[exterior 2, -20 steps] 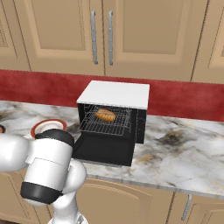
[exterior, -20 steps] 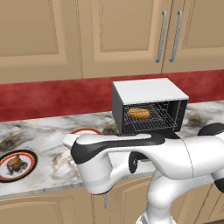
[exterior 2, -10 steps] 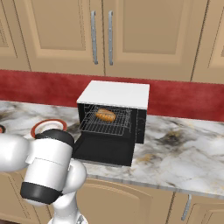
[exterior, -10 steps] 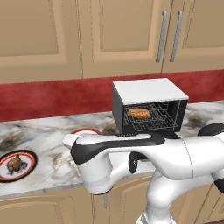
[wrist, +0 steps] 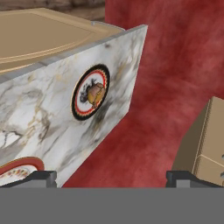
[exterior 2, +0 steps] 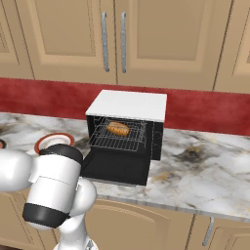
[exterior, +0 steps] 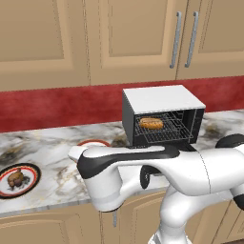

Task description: Open the toaster oven door. Place the hotdog bun on the bottom rack in the toaster oven and place the chicken drumstick on the top rack.

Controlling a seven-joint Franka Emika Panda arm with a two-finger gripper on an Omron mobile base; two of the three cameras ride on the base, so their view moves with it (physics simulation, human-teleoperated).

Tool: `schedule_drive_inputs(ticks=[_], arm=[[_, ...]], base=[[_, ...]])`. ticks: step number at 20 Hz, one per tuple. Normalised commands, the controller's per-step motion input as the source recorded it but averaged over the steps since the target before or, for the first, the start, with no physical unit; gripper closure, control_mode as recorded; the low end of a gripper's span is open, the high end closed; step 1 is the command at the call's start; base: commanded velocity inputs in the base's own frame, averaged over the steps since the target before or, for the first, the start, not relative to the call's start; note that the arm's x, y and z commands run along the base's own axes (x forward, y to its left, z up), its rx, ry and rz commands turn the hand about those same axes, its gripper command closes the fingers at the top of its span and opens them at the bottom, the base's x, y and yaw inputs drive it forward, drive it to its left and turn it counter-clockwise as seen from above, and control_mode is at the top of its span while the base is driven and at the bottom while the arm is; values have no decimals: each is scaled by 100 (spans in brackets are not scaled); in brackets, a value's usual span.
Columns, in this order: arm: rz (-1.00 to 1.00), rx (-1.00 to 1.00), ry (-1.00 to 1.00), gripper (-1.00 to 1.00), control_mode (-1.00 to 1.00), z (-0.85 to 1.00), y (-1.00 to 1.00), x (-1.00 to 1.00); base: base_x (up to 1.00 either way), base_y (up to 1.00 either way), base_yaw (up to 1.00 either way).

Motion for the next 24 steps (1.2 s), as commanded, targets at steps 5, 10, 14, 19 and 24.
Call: schedule_drive_inputs(ticks=[5, 10, 14, 19, 24], arm=[[0, 0, 0, -100, 100, 0, 0, 0], [0, 0, 0, -100, 100, 0, 0, 0], [0, 0, 0, -100, 100, 0, 0, 0], [0, 0, 0, -100, 100, 0, 0, 0], [0, 0, 0, -100, 100, 0, 0, 0]], base=[[-2, 0, 0], [-37, 0, 0], [-51, 4, 0], [-28, 30, 0], [-10, 51, 0]])
